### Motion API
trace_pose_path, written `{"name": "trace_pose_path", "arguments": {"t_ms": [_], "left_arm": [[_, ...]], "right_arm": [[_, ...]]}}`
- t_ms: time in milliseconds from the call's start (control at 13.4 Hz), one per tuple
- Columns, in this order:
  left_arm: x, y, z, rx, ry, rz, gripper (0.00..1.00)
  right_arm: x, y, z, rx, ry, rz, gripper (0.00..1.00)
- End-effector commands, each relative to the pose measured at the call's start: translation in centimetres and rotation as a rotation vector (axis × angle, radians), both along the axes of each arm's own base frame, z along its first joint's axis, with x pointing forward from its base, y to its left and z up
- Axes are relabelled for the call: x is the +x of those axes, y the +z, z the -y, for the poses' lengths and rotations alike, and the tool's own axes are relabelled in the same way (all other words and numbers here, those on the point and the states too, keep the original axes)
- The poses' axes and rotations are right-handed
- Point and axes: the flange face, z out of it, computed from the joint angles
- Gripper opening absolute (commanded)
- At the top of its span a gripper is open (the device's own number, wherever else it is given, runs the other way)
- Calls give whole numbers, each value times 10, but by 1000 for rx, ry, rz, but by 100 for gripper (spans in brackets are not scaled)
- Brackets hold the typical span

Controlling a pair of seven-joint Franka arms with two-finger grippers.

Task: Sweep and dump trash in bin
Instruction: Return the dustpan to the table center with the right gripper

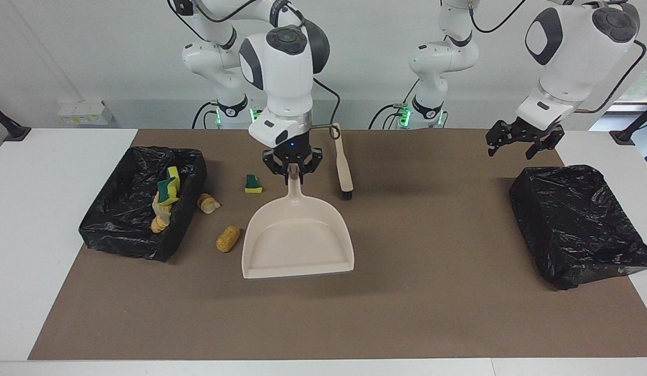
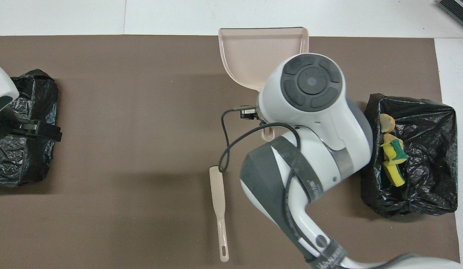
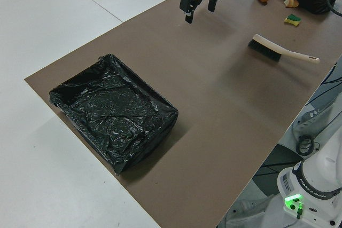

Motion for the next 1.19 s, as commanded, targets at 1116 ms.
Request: {"name": "trace_pose_path", "arguments": {"t_ms": [1116], "left_arm": [[-4, 4, 3, 11, 13, -18, 100]], "right_arm": [[14, -135, -106, 99, 124, -176, 0]]}}
